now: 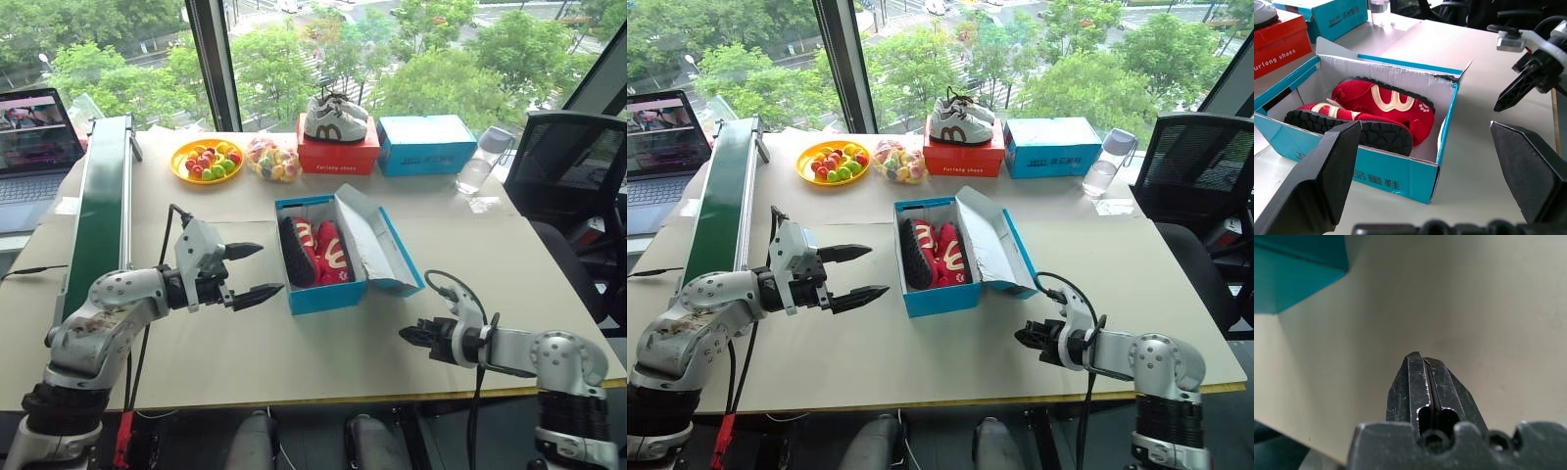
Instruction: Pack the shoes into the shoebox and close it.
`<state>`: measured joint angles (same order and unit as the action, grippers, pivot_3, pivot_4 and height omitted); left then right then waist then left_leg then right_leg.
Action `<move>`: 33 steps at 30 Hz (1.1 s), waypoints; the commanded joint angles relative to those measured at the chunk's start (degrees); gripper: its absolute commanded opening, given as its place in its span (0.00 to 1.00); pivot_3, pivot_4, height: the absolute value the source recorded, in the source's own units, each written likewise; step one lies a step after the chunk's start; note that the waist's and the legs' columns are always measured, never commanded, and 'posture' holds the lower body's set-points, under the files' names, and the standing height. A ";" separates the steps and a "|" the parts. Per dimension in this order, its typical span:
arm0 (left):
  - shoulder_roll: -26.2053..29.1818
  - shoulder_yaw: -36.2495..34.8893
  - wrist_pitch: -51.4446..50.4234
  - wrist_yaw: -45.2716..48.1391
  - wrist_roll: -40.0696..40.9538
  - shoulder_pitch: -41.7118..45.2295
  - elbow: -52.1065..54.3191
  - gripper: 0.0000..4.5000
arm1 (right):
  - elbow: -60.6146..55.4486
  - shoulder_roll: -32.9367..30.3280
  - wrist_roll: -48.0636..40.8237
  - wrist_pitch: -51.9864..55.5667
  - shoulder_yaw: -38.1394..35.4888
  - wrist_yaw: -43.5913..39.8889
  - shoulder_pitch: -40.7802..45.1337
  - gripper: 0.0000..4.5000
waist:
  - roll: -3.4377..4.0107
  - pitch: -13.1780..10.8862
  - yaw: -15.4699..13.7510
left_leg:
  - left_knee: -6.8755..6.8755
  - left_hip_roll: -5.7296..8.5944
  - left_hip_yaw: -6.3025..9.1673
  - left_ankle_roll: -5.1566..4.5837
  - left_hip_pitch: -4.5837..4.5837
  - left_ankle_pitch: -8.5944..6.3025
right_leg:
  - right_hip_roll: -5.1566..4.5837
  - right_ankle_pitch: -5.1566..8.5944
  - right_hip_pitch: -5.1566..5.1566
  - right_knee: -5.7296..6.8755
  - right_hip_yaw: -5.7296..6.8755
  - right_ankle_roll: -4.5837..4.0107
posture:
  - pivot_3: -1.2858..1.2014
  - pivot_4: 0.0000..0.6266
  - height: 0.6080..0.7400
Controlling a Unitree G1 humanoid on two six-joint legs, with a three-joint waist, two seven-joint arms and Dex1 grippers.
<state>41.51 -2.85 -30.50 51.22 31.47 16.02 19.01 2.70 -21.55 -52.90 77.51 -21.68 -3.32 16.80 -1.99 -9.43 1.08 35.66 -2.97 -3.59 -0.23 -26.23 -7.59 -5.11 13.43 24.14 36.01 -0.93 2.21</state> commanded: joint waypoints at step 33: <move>-0.71 -1.77 -0.09 -2.21 -0.52 0.72 1.96 1.00 | -3.04 11.62 -30.74 -14.96 -11.14 -13.11 9.11 0.00 | 0.49 -0.02 1.15 | -0.36 -0.94 -0.38 0.00 -0.03 0.00 | 0.62 -1.07 0.24 -0.74 0.07 -0.35 | 0.52 0.24 1.00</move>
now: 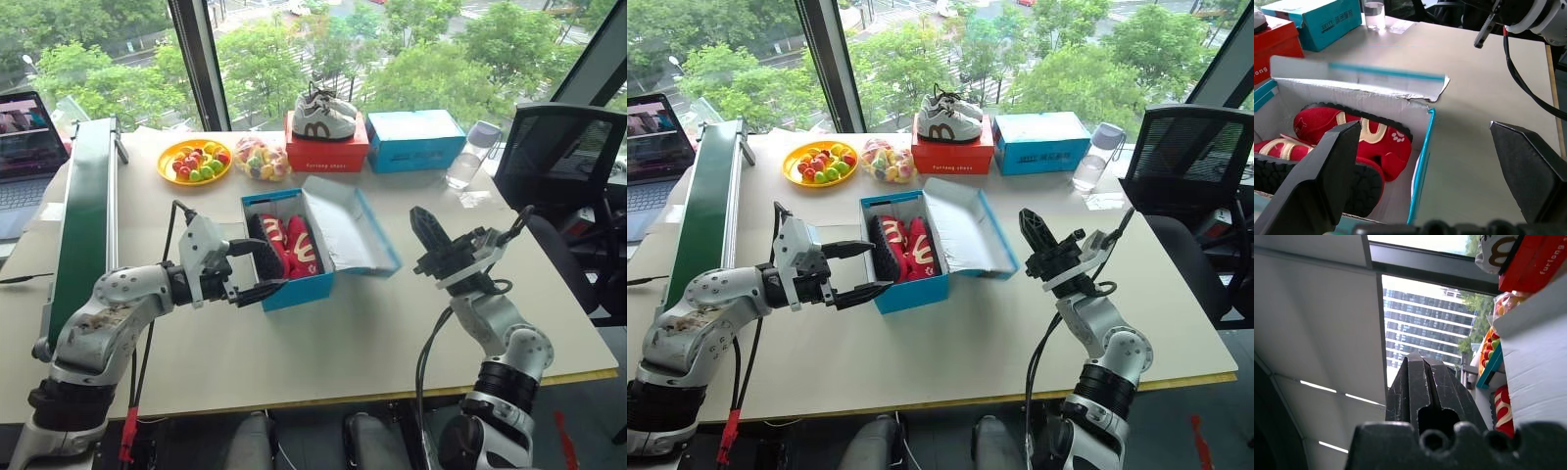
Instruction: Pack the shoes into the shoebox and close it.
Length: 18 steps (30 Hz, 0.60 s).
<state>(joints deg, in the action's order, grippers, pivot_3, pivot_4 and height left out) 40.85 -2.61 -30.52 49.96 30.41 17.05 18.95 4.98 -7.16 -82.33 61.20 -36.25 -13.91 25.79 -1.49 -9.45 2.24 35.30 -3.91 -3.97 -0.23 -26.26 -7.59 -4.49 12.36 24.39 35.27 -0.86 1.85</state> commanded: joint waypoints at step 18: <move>0.31 -3.72 -1.19 -2.71 1.65 -2.53 4.11 1.00 | -4.23 -17.81 10.14 16.73 23.80 9.61 -9.14 0.00 | -0.04 0.02 -1.19 | 0.05 -0.03 -0.04 0.05 0.02 -0.03 | 0.02 0.17 -0.03 -0.09 -0.03 -0.19 | 0.52 0.24 1.00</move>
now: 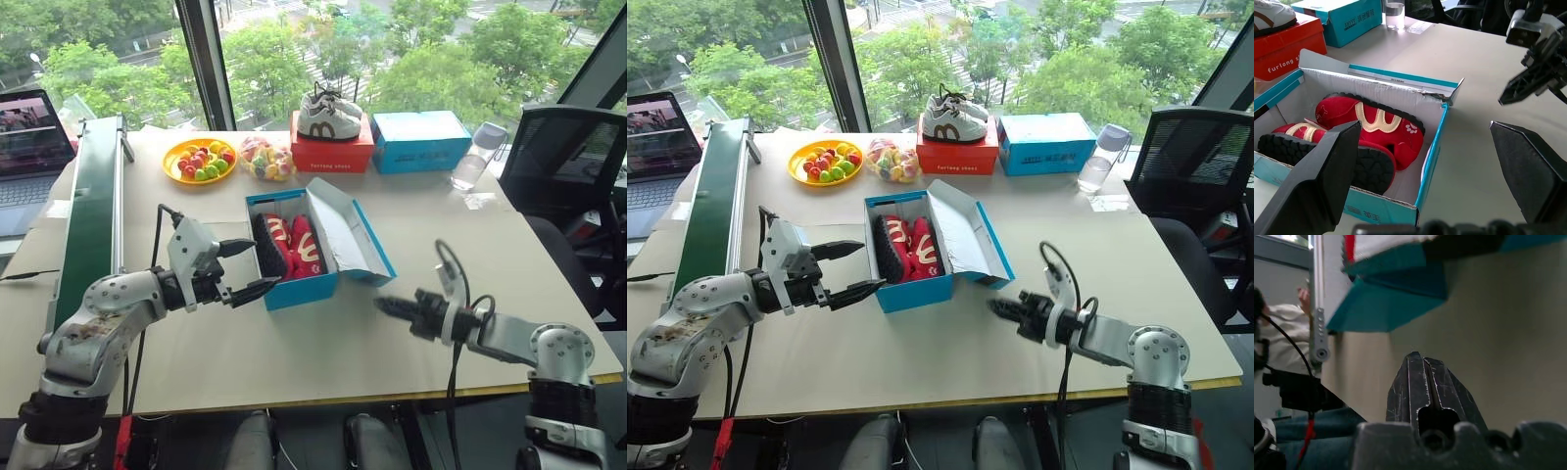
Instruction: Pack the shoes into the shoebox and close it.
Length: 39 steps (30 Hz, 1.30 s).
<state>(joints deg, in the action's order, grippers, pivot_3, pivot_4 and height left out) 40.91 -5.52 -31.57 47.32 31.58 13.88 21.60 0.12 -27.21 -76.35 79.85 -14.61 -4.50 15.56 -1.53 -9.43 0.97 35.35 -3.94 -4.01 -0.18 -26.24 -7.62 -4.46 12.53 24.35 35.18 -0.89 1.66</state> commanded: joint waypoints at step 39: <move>2.04 -7.20 -4.67 -1.60 3.20 0.11 1.84 1.00 | 16.50 25.83 11.83 -28.91 -11.74 -17.99 16.67 0.00 | -0.52 0.65 1.36 | -0.33 -0.38 -0.23 0.21 0.56 -0.13 | 0.15 0.27 0.14 0.70 0.11 -0.32 | 0.52 0.24 1.00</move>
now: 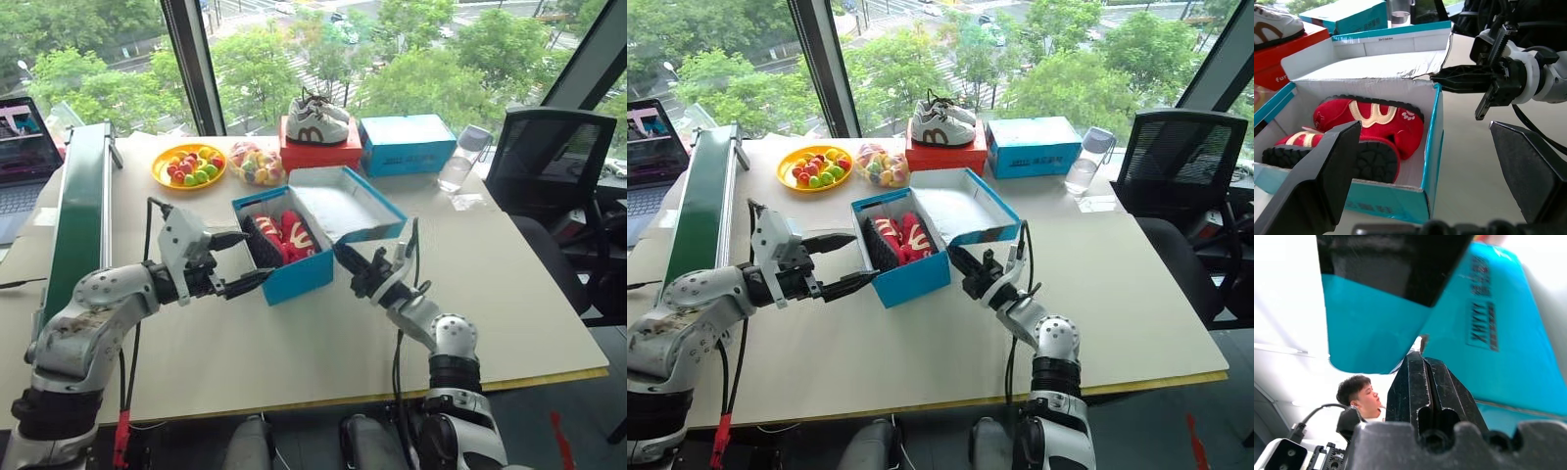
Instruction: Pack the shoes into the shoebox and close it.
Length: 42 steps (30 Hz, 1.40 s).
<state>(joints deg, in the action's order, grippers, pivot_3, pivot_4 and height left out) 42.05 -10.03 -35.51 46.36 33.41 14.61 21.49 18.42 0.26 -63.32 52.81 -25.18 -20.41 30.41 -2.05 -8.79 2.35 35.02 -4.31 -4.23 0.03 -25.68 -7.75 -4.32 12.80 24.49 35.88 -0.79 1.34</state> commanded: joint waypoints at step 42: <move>2.53 -5.42 -2.48 -3.22 3.95 -2.16 5.16 1.00 | 56.54 -15.75 24.88 -20.39 -4.93 0.65 20.63 0.00 | -1.29 0.80 0.44 | 0.15 0.00 0.00 0.48 0.54 -0.29 | -0.05 0.24 -0.47 -0.12 -0.03 -0.10 | 0.52 0.24 1.00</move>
<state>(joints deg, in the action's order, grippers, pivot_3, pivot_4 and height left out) 43.65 -13.74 -37.88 43.29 36.46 12.09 24.58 72.23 -16.41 -39.45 33.15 -29.12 -20.87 51.47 -3.34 -7.99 2.79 35.18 -4.32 -4.24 0.50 -25.13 -8.04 -4.37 13.04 24.03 35.77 -0.82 1.23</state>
